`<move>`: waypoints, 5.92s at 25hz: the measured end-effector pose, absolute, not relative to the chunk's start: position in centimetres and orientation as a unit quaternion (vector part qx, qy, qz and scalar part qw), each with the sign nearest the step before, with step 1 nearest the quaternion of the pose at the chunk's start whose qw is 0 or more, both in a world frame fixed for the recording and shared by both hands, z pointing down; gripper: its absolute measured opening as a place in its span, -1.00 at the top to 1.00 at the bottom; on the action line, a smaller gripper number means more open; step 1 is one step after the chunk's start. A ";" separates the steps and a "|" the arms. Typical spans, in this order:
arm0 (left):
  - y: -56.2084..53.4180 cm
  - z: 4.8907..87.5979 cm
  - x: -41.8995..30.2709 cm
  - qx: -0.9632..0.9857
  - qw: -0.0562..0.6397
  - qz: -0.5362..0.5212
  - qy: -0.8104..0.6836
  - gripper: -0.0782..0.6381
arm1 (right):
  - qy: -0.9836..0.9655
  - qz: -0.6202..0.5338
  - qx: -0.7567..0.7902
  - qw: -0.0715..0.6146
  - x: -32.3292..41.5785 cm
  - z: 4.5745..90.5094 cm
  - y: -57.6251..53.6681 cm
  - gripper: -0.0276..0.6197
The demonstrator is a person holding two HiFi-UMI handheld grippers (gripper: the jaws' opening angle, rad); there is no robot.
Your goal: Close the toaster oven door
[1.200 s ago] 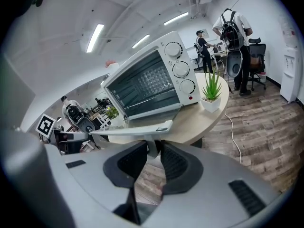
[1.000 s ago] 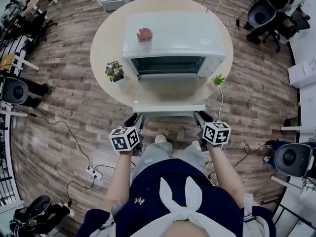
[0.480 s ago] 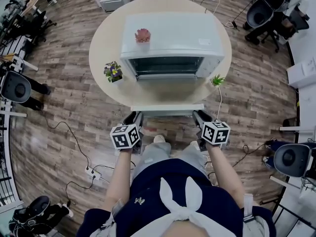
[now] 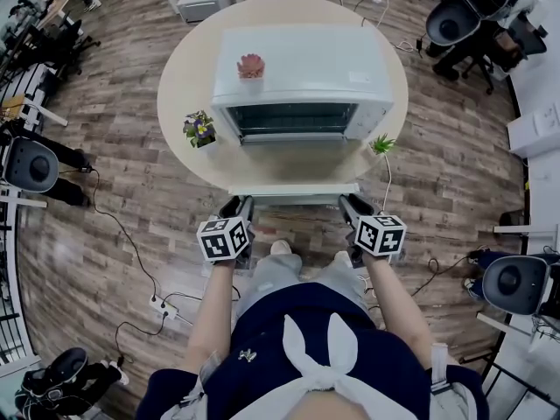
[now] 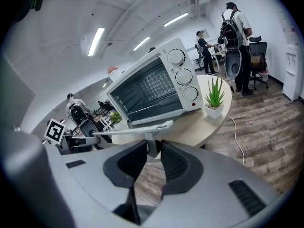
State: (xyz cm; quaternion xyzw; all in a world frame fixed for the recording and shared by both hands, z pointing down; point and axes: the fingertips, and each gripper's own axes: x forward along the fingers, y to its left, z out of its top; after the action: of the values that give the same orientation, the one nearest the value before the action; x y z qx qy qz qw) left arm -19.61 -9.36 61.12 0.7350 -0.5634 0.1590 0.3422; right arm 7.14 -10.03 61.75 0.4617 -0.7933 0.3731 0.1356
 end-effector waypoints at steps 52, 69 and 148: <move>-11.0 58.2 -20.1 0.708 0.322 0.178 -0.602 0.47 | -0.816 0.366 0.422 0.148 6.7 58.8 -11.9 0.59; -11.9 57.0 -20.2 0.711 0.322 0.165 -0.603 0.47 | -0.826 0.353 0.418 0.135 6.7 57.4 -12.8 0.59; -16.2 52.3 -20.7 0.708 0.306 0.117 -0.626 0.47 | -0.845 0.347 0.402 0.068 6.5 52.8 -17.1 0.57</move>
State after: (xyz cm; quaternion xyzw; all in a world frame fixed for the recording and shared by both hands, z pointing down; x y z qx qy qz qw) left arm -20.68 -16.21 52.33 0.7077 -0.6260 0.1167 0.3059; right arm 6.53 -17.06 52.79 0.4016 -0.8446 0.3475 0.0676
